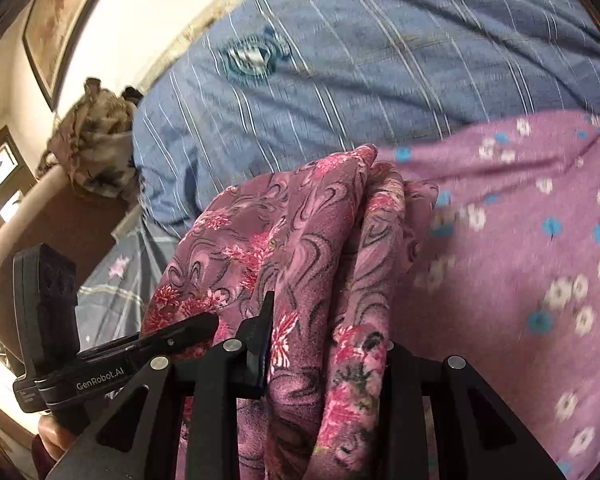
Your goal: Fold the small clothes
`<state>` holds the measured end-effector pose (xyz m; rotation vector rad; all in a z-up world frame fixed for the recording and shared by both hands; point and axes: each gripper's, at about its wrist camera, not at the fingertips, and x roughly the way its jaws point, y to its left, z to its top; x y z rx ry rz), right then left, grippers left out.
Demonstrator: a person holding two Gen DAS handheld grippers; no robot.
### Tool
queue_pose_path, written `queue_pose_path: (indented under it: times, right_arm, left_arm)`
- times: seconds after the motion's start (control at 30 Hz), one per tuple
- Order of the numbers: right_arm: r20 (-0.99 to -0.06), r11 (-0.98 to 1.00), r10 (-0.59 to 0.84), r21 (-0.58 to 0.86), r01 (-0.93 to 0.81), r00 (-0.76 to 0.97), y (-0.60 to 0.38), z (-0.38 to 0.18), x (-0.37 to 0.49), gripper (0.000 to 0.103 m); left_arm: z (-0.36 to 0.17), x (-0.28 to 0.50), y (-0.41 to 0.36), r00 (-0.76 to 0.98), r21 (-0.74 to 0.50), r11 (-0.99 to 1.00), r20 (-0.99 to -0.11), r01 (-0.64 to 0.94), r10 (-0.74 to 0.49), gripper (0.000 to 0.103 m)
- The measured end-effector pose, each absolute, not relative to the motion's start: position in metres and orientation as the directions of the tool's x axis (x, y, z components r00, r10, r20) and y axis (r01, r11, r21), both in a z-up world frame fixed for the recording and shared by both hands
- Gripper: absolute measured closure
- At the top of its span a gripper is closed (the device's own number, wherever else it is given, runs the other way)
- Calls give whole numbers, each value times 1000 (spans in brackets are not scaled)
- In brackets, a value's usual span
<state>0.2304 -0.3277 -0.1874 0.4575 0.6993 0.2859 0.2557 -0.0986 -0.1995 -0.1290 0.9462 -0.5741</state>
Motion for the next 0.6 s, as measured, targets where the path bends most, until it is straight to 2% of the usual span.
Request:
queue_pose_path:
  times: [0.07, 0.13, 0.2, 0.23, 0.3, 0.4, 0.47, 0.5, 0.6]
  right_arm:
    - [-612, 871, 395, 487, -66, 686, -321, -208, 234, 75]
    - [-685, 901, 355, 433, -36, 636, -310, -227, 238, 72]
    - [-707, 941, 280, 336, -39, 650, -302, -231, 237, 60]
    - [-708, 948, 265, 316, -41, 655, -300, -227, 236, 59]
    - [-709, 957, 241, 286, -42, 663, -299, -217, 235, 52]
    - [-694, 979, 139, 206, 10, 706, -296, -196, 224, 49]
    - [-654, 991, 61, 129, 32, 754, -291, -180, 206, 46]
    - [-618, 995, 20, 86, 42, 786, -288, -169, 192, 40]
    - [-555, 997, -15, 58, 57, 831, -284, -147, 165, 36]
  left_arm:
    - [-216, 257, -98, 418, -333, 859, -767, 387, -486, 73]
    - [-240, 259, -100, 392, -277, 888, -820, 367, -418, 59]
    - [-246, 256, -97, 421, -247, 905, -821, 345, -385, 26]
    - [-244, 255, -95, 441, -209, 920, -828, 332, -347, 22]
    - [-239, 254, -91, 449, -193, 924, -829, 329, -333, 21]
    - [-221, 242, -80, 534, -139, 954, -803, 264, -265, 21]
    - [-200, 223, -73, 609, -83, 968, -764, 235, -214, 21]
    - [-194, 213, -70, 638, -58, 973, -746, 223, -191, 21]
    - [-169, 180, -58, 723, 22, 984, -682, 177, -115, 18]
